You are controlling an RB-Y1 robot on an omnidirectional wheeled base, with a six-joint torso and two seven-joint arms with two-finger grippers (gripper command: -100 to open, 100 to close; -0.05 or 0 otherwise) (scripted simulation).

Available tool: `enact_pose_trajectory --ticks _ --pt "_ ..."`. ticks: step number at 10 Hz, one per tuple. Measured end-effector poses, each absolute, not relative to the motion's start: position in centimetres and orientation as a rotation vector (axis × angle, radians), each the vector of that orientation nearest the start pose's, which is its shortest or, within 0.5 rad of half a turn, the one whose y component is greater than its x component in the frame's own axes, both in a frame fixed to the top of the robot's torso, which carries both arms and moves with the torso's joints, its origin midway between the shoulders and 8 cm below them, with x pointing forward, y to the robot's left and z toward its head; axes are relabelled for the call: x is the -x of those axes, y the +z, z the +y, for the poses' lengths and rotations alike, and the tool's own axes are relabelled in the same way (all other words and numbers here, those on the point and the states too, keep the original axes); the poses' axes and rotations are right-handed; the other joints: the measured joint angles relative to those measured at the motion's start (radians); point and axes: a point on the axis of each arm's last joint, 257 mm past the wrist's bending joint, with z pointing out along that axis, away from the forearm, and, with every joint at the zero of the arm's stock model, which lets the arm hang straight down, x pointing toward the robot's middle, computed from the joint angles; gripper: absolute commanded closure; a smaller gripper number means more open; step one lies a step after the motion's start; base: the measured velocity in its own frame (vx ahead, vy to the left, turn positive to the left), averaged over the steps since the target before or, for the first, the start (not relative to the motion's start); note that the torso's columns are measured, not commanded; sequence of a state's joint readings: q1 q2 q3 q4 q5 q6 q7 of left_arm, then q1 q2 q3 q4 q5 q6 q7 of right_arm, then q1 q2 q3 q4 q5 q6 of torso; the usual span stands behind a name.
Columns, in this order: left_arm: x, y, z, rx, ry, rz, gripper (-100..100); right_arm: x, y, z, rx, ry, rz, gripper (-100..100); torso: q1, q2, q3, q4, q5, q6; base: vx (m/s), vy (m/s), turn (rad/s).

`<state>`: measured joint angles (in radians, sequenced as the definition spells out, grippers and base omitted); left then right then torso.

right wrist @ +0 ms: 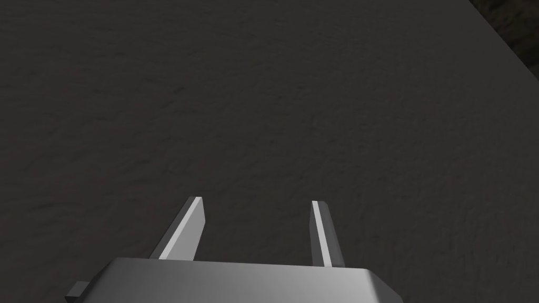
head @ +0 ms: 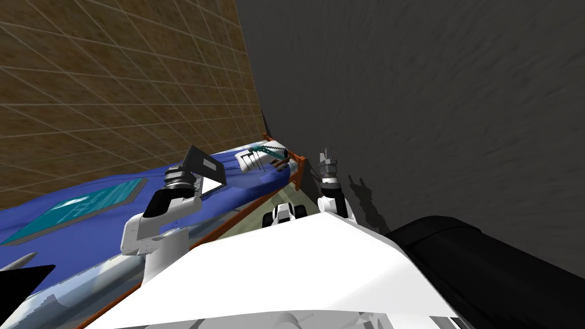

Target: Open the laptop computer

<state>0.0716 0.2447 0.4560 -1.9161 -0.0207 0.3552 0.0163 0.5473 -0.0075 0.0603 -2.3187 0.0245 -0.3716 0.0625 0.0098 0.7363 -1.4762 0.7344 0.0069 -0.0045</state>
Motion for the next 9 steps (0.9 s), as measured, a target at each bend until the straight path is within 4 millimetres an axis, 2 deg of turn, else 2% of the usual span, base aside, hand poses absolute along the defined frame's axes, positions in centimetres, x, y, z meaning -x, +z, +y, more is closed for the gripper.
enact_pose_trajectory --ticks 2,9 --pt "-46.7 -10.9 51.4 1.259 -0.725 0.940 100 -35.6 0.0 -26.4 -0.725 1.241 0.743 0 -0.008 -0.002 -0.002 0.000 -0.003 0.004 -0.028 0.058 0.049" --pt "-48.1 -15.7 49.3 1.428 -0.975 0.772 100 -35.6 0.0 -26.4 -0.725 1.241 0.743 0 -0.010 -0.003 -0.003 0.001 -0.006 0.007 -0.038 0.088 0.040"
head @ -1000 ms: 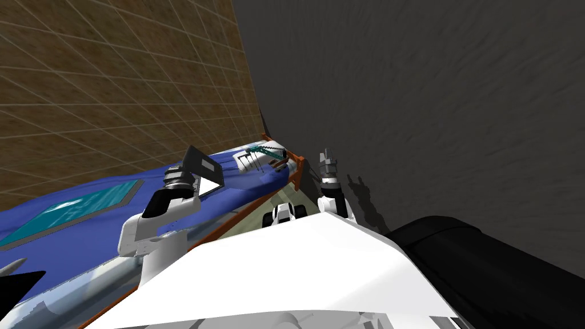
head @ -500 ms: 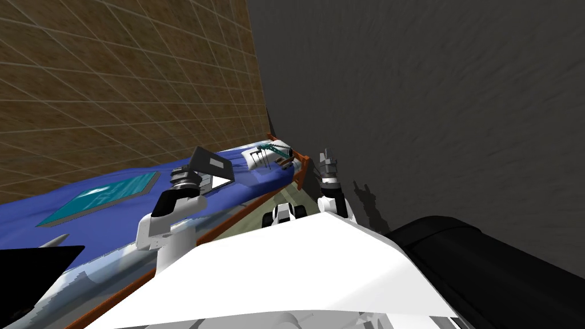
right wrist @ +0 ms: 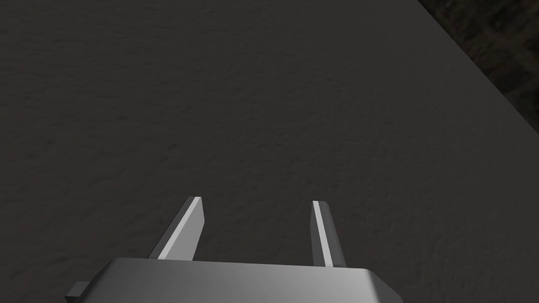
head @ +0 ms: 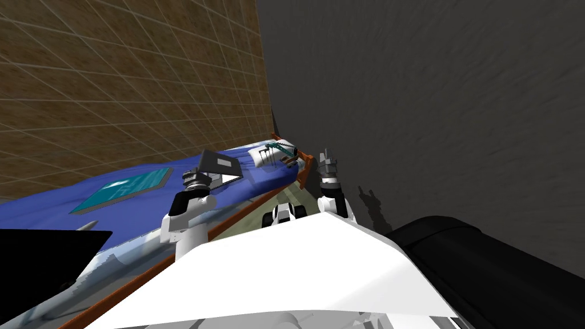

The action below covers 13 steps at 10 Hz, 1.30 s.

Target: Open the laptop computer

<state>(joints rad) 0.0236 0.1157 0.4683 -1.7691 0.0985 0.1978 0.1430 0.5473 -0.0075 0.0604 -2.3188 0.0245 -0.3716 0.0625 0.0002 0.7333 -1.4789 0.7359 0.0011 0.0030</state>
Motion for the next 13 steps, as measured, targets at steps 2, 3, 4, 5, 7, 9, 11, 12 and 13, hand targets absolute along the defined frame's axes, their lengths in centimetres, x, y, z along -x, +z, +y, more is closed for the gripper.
enact_pose_trajectory --ticks 2,3,4,5,7,9,11,12,13 --pt "-48.5 -17.1 48.5 1.476 -1.041 0.720 100 -35.6 0.0 -26.4 -0.725 1.241 0.743 0 -0.001 0.002 0.001 0.001 -0.001 -0.001 -0.033 0.050 0.022" --pt "-48.5 -17.3 48.5 1.481 -1.044 0.716 100 -35.6 0.0 -26.4 -0.725 1.241 0.743 0 -0.004 0.003 0.002 0.003 -0.003 -0.002 -0.012 0.038 -0.018" --pt "-48.4 -17.9 48.4 1.496 -1.058 0.705 100 -35.6 0.0 -26.4 -0.725 1.241 0.743 0 -0.003 0.005 0.003 0.003 -0.003 -0.002 -0.018 0.064 -0.047" --pt "-48.4 -18.5 48.3 1.514 -1.085 0.681 -100 -35.6 0.0 -26.4 -0.725 1.241 0.743 0 -0.001 0.006 0.004 0.004 -0.002 -0.002 -0.006 0.028 -0.027" --pt "-48.2 -17.1 48.7 1.512 -1.086 0.674 -100 -35.6 0.0 -26.4 -0.725 1.241 0.743 0 -0.004 0.005 0.003 0.003 -0.002 -0.003 0.005 -0.021 -0.005" --pt "-48.1 -16.3 49.1 1.520 -1.079 0.677 -100 -35.6 0.0 -26.4 -0.725 1.241 0.743 0 -0.003 0.006 0.003 0.004 -0.003 -0.003 0.009 -0.020 -0.014" --pt "-47.9 -15.2 49.4 1.520 -1.078 0.675 -100 -35.6 0.0 -26.4 -0.725 1.241 0.743 0 -0.001 0.007 0.004 0.004 -0.003 -0.003 0.006 -0.009 -0.012" --pt "-47.8 -14.7 49.5 1.520 -1.078 0.674 -100 -35.6 0.0 -26.4 -0.725 1.241 0.743 0 -0.001 0.007 0.004 0.004 -0.003 -0.003 0.003 -0.007 -0.010" --pt "-47.6 -14.2 49.6 1.521 -1.077 0.673 -100 -35.6 0.0 -26.4 -0.725 1.241 0.743 0 -0.001 0.007 0.004 0.004 -0.003 -0.003 0.001 -0.007 -0.010"
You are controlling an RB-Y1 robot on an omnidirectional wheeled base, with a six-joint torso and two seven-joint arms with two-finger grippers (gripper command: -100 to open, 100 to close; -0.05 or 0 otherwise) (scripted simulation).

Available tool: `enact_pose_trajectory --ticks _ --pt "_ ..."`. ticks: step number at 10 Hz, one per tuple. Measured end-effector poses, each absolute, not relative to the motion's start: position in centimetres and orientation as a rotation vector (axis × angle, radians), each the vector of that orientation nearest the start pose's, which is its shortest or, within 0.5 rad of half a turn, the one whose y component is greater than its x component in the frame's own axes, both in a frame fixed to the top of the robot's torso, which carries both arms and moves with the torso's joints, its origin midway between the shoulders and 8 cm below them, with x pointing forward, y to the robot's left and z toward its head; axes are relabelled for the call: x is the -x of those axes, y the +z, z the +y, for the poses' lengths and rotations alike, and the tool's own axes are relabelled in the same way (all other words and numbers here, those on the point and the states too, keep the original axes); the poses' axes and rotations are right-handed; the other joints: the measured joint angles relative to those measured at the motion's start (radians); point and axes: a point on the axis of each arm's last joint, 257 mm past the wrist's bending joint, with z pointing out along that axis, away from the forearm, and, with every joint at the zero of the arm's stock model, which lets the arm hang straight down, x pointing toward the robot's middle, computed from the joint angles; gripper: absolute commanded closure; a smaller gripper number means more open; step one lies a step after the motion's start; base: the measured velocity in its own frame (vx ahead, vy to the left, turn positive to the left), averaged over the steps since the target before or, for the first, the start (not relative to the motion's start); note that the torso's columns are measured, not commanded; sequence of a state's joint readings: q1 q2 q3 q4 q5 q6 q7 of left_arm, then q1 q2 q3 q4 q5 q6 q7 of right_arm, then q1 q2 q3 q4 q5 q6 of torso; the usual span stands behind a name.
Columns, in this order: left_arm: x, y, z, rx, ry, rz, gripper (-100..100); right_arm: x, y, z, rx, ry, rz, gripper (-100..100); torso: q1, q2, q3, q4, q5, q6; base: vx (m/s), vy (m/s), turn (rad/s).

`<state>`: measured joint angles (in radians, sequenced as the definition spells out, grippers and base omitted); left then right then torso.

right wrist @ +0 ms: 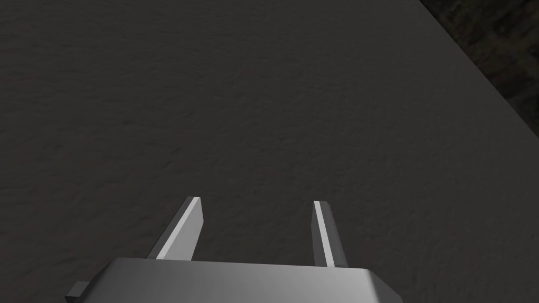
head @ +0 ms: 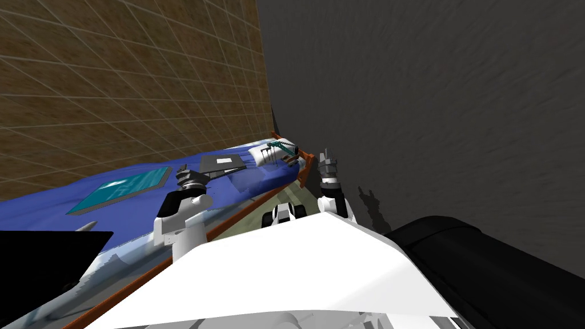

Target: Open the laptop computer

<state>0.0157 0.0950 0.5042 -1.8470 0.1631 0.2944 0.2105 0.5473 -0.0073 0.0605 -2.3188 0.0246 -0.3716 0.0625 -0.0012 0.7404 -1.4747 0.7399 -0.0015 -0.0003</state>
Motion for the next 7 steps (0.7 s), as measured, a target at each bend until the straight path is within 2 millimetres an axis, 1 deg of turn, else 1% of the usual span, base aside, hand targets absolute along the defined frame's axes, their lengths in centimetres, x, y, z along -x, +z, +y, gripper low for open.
enact_pose_trajectory --ticks 1,2,5,7 --pt "-47.51 -13.67 49.72 1.521 -1.076 0.673 -100 -35.63 0.01 -26.36 -0.725 1.241 0.743 0 0.000 0.000 0.000 0.000 0.000 0.000 0.000 0.000 0.000" --pt "-47.49 -13.73 49.75 1.524 -1.074 0.674 0 -35.63 0.01 -26.36 -0.725 1.241 0.743 0 0.000 -0.001 0.000 -0.001 0.000 0.000 0.000 0.000 0.000" --pt "-47.40 -14.27 49.78 1.535 -1.067 0.679 0 -35.63 0.01 -26.36 -0.725 1.241 0.743 0 0.000 0.000 0.000 0.000 0.000 0.000 0.000 0.000 0.000" --pt "-47.48 -14.10 49.71 1.532 -1.071 0.678 0 -35.63 0.01 -26.36 -0.725 1.241 0.743 0 0.002 -0.002 -0.001 -0.002 0.002 -0.001 0.000 0.000 0.000"
